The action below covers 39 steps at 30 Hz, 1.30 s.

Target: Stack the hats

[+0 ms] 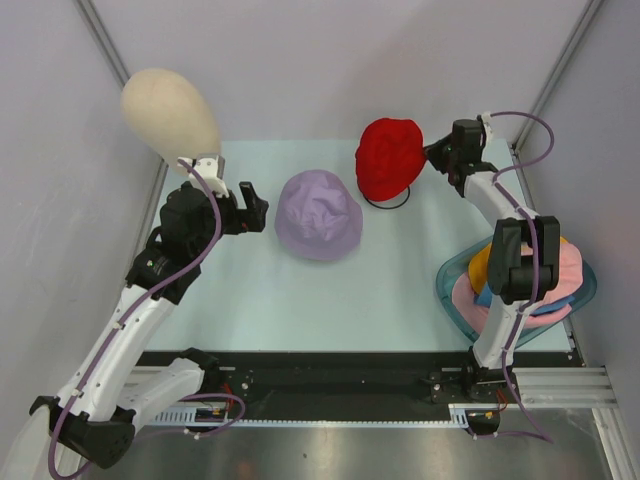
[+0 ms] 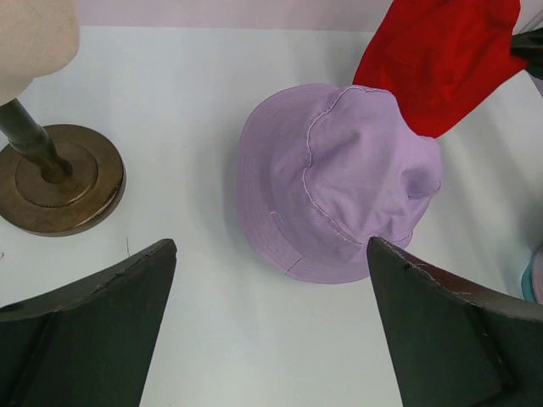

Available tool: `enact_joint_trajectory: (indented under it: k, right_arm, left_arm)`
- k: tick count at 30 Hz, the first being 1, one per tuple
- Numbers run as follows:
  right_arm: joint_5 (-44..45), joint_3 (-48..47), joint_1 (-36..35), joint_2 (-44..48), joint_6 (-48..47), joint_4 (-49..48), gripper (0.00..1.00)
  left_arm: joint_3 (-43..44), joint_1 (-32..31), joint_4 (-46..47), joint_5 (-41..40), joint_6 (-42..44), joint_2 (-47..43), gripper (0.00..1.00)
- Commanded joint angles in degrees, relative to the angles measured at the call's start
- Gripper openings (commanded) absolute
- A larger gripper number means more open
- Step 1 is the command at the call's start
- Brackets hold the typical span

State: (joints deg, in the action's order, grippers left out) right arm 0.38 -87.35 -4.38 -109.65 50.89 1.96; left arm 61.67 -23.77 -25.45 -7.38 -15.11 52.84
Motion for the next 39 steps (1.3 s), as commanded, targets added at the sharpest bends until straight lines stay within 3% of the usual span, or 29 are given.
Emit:
enact_joint_trajectory:
  k: [1,17,28,30,31,34,39]
  right_arm:
    - [7.5,2.0,0.2,0.6,-1.5,3.9,0.00]
    - [12.8,3.9,-0.9,-2.9,-1.9,8.6,0.00]
    - [11.6,5.9,-2.4,-0.4,-2.1,5.2,0.00]
    - [10.9,6.0,-2.3,1.2,-3.6,4.4,0.13]
    - [10.5,5.8,-1.9,2.0,-4.1,4.2,0.38]
    - [7.4,6.6,-0.5,6.0,-6.2,3.8,0.73]
    - [4.3,9.4,3.9,17.3,-9.5,7.2,0.80]
  left_arm:
    - [1.3,-0.2,1.0,-0.2,-0.7,-0.7,1.00]
    - [1.1,-0.2,0.8,0.2,-0.7,-0.9,1.00]
    - [0.8,-0.2,-0.1,0.3,-0.5,-1.1,1.00]
    - [0.9,-0.2,0.0,0.2,-0.9,-1.0,1.00]
    - [0.8,-0.2,0.2,0.2,-1.0,-1.0,1.00]
    - [0.6,-0.2,0.8,0.2,-1.2,-0.7,1.00]
    - [0.1,-0.2,2.0,1.0,-1.1,0.2,1.00]
